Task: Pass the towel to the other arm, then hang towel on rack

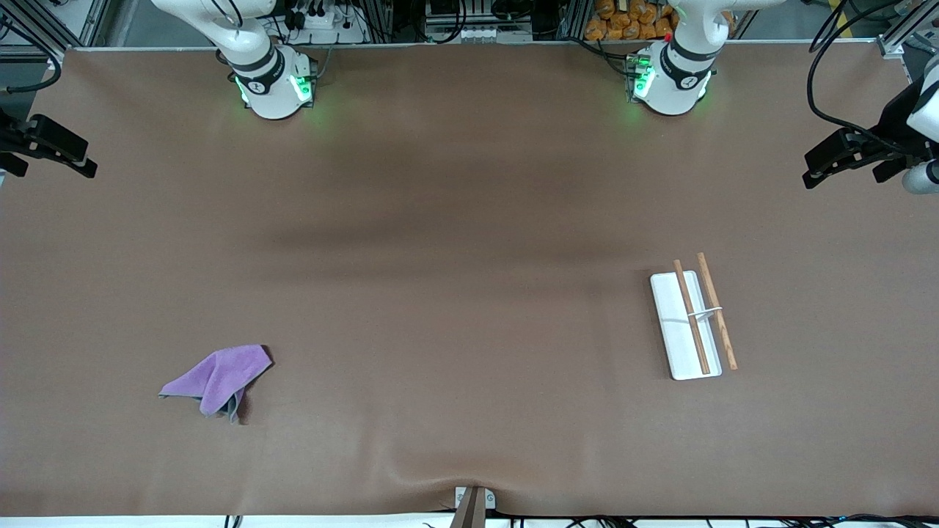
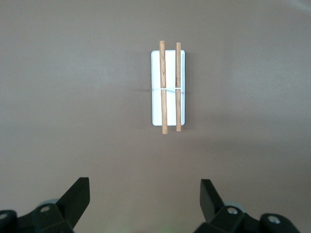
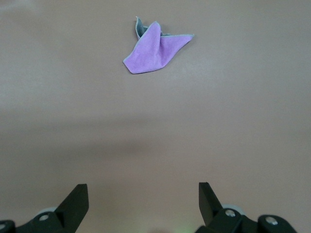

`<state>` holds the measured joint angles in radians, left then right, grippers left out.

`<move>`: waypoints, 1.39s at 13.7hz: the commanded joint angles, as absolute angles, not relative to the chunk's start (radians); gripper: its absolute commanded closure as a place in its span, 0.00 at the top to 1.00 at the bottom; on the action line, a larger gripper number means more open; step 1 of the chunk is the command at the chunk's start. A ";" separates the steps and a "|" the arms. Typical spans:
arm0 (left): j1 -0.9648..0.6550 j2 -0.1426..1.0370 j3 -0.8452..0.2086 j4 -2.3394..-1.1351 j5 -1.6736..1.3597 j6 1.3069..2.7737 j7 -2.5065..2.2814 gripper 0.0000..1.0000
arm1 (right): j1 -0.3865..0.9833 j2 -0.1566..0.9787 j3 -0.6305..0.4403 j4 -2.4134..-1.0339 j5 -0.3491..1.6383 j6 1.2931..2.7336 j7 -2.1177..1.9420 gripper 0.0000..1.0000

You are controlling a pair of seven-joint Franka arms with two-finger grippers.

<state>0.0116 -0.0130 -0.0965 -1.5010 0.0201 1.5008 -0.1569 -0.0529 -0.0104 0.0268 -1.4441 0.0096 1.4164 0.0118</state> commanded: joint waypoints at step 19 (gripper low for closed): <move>0.009 -0.021 -0.097 -1.505 0.038 1.489 -0.144 1.00 | -0.048 0.348 0.038 -1.457 -0.002 1.624 -0.090 1.00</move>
<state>0.0116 -0.0130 -0.0981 -1.5029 0.0201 1.4944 -0.1569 -0.0507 0.2818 0.0326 -1.4861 0.0092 1.5888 -0.0594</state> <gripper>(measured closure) 0.000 0.000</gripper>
